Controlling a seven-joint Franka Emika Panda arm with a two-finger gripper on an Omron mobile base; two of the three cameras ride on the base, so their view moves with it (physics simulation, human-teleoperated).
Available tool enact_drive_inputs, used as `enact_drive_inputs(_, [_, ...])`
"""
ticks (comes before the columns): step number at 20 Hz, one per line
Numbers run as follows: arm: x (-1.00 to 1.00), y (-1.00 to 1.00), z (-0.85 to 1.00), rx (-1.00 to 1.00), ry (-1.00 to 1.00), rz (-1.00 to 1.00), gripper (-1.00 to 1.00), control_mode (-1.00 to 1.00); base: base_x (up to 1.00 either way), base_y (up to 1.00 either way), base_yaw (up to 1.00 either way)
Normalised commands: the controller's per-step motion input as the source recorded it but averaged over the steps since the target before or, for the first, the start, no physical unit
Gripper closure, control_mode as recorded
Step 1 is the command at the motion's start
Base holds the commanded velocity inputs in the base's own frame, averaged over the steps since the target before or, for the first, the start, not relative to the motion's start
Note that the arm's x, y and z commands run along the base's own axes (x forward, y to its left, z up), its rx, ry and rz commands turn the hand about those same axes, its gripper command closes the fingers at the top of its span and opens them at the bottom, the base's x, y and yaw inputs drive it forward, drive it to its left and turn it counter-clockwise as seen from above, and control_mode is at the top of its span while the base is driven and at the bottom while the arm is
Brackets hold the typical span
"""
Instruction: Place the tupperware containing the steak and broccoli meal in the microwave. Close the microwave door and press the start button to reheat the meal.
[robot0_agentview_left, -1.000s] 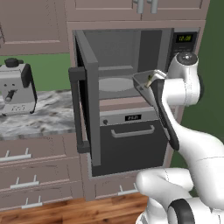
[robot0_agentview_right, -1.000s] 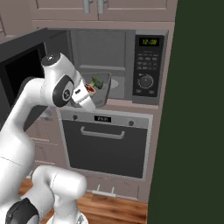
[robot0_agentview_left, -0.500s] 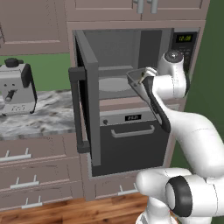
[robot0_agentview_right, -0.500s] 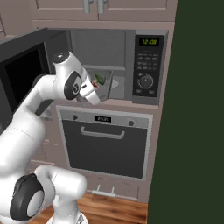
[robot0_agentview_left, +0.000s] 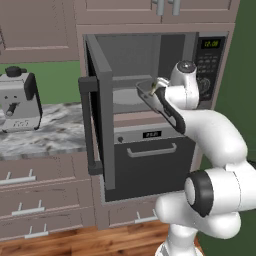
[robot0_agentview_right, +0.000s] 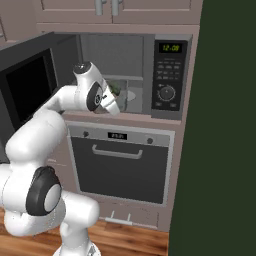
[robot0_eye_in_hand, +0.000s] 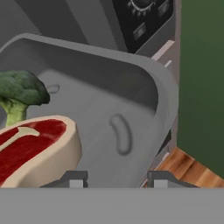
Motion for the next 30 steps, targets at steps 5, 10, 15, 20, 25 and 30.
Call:
enact_drive_inputs(5, [0.67,0.25,-0.13,0.00,0.00,0.06,1.00,-1.00,0.00,0.00,0.00])
enact_drive_inputs(10, [0.70,0.08,0.00,0.00,0.00,0.01,1.00,-1.00,0.00,0.00,0.00])
enact_drive_inputs(15, [0.63,0.00,0.00,0.00,0.00,0.00,1.00,-1.00,0.00,0.00,0.00])
enact_drive_inputs(20, [0.63,0.01,-0.01,0.00,0.00,0.00,1.00,-1.00,0.00,0.00,0.00])
enact_drive_inputs(25, [0.60,0.09,-0.11,0.00,0.00,0.00,1.00,-1.00,0.00,0.00,0.00])
enact_drive_inputs(30, [0.52,0.05,-0.25,0.00,0.00,0.00,1.00,-1.00,0.00,0.00,0.00])
